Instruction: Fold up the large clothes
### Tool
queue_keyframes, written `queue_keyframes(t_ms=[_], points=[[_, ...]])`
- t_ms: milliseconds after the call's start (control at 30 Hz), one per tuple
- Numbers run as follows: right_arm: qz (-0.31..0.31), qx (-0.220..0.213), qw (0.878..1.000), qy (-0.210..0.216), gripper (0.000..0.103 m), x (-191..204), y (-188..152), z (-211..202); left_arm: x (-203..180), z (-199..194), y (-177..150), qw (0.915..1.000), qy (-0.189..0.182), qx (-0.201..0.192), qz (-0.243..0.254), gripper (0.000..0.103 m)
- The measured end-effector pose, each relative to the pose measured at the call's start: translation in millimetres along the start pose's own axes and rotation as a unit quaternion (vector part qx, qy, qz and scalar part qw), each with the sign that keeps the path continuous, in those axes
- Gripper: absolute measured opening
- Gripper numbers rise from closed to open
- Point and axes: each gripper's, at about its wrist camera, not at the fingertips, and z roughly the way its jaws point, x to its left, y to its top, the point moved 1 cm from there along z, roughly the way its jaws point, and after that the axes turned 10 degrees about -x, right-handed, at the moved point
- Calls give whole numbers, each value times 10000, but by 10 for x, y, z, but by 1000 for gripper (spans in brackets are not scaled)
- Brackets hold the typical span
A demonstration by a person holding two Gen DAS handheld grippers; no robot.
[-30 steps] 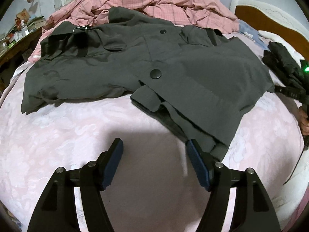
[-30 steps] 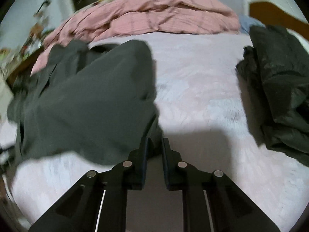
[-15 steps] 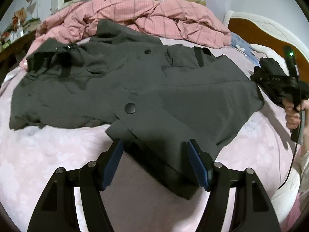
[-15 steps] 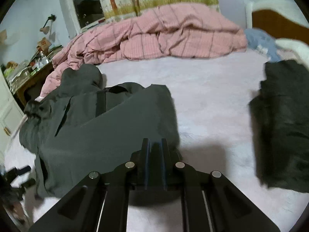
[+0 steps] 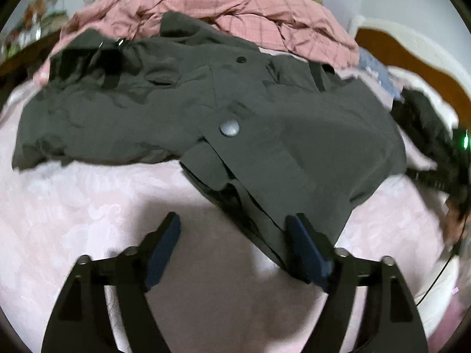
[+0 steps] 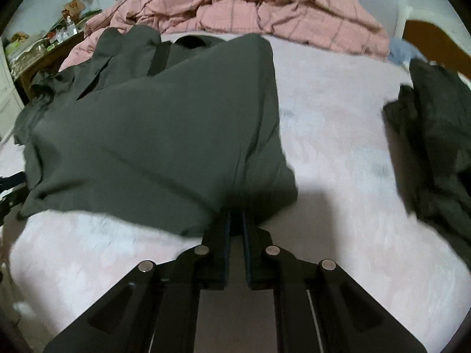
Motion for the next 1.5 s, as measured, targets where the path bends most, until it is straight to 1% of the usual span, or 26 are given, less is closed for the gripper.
queue_keyframes(t_ms=[67,133,200,233,267,300,333,367,433,467,500,533,600,667,733,800,833,900,967,1000,1100,1200,1267,1333,1400,1500], points=[[99,-38,9998,162,9,-64,-16,-41,108,28,62,9986,-306,4,-421,82],[426,-157,9985,298,9,-132,-8,-97,178,131,151,9961,-669,109,-566,80],[737,-440,9955,392,9,-181,-33,-151,278,196,227,9898,-871,215,-1107,79],[841,-666,9935,390,9,-190,-49,-182,305,208,266,9837,-1156,234,-1359,76],[823,-899,9921,295,9,-184,-80,-200,312,232,293,9794,-1355,295,-1468,76],[659,-896,9938,-37,9,-152,-105,-185,317,267,313,9775,-1371,357,-1564,73],[446,-897,9943,-372,9,-97,-112,-195,317,295,319,9770,-1320,411,-1626,66],[318,-982,9936,-470,9,-51,-115,-223,307,318,322,9773,-1265,432,-1644,62],[20,-1045,9937,-399,9,54,-141,-252,297,328,331,9814,-1086,338,-1544,36],[-40,-1009,9940,-425,9,60,-148,-236,298,334,334,9834,-985,293,-1494,32],[-77,-939,9945,-462,9,71,-153,-210,297,328,335,9849,-899,260,-1455,17],[-60,-911,9947,-462,9,64,-150,-203,317,290,332,9864,-784,186,-1433,5],[14,-986,9941,-462,9,41,-148,-233,280,53,414,9910,-650,-317,-1123,1],[102,-1064,9934,-429,12,28,-149,-273,168,-200,579,9931,-316,-949,-618,1],[154,-1073,9931,-439,12,6,-168,-291,32,-414,784,9908,-159,-1332,-184,1],[135,-1106,9927,-472,12,10,-148,-282,-102,-548,1020,9881,-24,-1531,155,1],[83,-1132,9923,-500,12,34,-151,-291,-161,-573,1129,9859,135,-1633,352,1],[-64,-1161,9911,-644,12,90,-137,-288,-313,-582,1370,9772,715,-1782,909,1],[-212,-1287,9886,-754,12,146,-144,-341,-356,-573,1622,9707,1019,-1875,1106,1],[-224,-1364,9878,-721,13,162,-150,-374,-364,-520,1764,9687,1190,-1834,1174,1],[-110,-1440,9865,-773,20,141,-152,-414,-221,-334,2017,9638,1715,-1686,1149,1],[-63,-1575,9836,-880,21,122,-151,-475,27,-54,2119,9604,2109,-1464,1080,1],[-56,-1677,9820,-869,23,117,-154,-522,274,150,2089,9601,2350,-1225,896,1],[-46,-1720,9814,-855,31,114,-158,-547,538,332,2009,9656,2393,-847,568,1],[-37,-1677,9823,-829,31,110,-149,-529,741,428,1913,9680,2384,-677,383,1],[-36,-1617,9834,-821,31,107,-124,-490,874,551,1761,9618,2607,-613,563,0]])
